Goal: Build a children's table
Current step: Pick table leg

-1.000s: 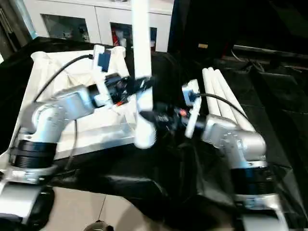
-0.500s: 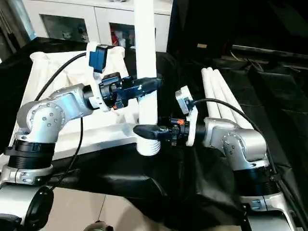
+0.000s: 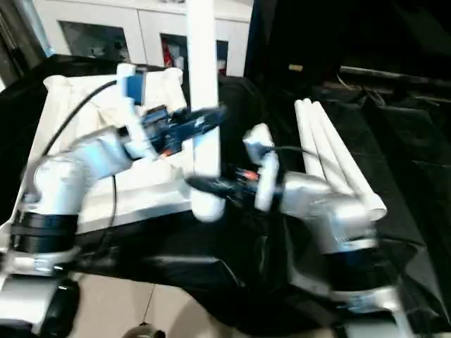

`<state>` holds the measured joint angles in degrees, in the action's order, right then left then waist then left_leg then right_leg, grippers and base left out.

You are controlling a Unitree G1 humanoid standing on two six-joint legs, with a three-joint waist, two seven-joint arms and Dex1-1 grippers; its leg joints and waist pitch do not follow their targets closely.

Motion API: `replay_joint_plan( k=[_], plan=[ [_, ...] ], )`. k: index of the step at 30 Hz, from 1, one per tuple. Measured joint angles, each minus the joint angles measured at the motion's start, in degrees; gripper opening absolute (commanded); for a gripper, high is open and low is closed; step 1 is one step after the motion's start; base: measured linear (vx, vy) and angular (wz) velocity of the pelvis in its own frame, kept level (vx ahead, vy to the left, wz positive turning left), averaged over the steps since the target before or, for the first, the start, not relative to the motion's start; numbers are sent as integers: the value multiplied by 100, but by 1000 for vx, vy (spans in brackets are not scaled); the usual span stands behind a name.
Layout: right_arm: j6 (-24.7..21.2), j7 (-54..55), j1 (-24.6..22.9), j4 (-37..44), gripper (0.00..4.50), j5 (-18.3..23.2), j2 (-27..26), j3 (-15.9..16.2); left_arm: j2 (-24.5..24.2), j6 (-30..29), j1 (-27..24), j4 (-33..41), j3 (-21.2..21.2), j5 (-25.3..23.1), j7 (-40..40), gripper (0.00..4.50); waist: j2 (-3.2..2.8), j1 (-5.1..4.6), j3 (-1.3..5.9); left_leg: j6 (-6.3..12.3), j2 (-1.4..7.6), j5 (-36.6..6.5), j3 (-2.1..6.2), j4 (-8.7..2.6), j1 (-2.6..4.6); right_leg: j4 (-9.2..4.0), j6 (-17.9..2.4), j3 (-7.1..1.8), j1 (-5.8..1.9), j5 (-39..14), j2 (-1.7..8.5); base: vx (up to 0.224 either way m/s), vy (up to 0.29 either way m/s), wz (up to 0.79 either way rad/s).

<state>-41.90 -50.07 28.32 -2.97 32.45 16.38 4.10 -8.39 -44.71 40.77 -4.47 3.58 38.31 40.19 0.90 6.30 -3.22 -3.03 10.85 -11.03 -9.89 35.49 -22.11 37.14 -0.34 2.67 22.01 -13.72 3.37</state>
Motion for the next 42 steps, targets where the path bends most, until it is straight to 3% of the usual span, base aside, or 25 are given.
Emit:
replay_joint_plan(
  k=[12,17,20,22,23,24,30,38,42],
  plan=[
    [435,1298,0,-331,194,-709,-544,-17,778,104,161,-319,244,-649,-2196,305,20,-54,-8,-10,0,9,0,-1,-1,-3,8,-2,0,6,-1,0,0,0],
    [509,1356,2,-404,194,-834,-633,92,944,219,237,-462,338,-668,-2539,238,38,-76,-20,-9,1,9,0,-1,-2,-3,9,-1,1,7,-1,0,0,0],
    [528,1398,48,-418,194,-858,-664,94,954,307,276,-484,345,-735,-2604,223,41,-90,-22,-9,0,8,0,-1,-1,-3,8,-1,1,7,-1,0,0,0],
    [558,1397,55,-418,194,-861,-664,96,947,345,276,-485,368,-770,-2604,212,43,-94,-23,-9,1,8,0,-1,-1,-3,8,-1,1,7,-1,0,0,0],
    [567,1412,60,-424,250,-862,-669,95,949,351,276,-486,382,-774,-2603,203,44,-96,-24,-9,1,8,0,-1,-1,-3,8,-1,1,7,-1,0,0,0],
    [566,1415,70,-432,264,-856,-679,94,948,356,276,-488,397,-774,-2597,201,45,-99,-24,-8,1,8,0,-1,-1,-3,8,-1,1,7,-1,0,0,0],
    [486,1241,141,-392,306,-784,-540,74,730,364,275,-549,336,-746,-2274,189,48,-93,-26,-8,0,8,0,-1,-1,-4,8,-1,0,8,-1,0,0,0],
    [-439,503,329,-268,309,-229,127,-32,284,170,276,-513,18,-515,-1147,188,54,-87,-30,-5,0,9,0,-1,1,-1,7,-1,0,9,-1,0,0,0],
    [-637,-147,355,-229,309,1,497,-5,139,-73,278,-519,12,-114,-436,188,54,-79,-30,-5,0,9,0,-1,1,-1,7,-1,0,9,-1,0,0,0]
  ],
)
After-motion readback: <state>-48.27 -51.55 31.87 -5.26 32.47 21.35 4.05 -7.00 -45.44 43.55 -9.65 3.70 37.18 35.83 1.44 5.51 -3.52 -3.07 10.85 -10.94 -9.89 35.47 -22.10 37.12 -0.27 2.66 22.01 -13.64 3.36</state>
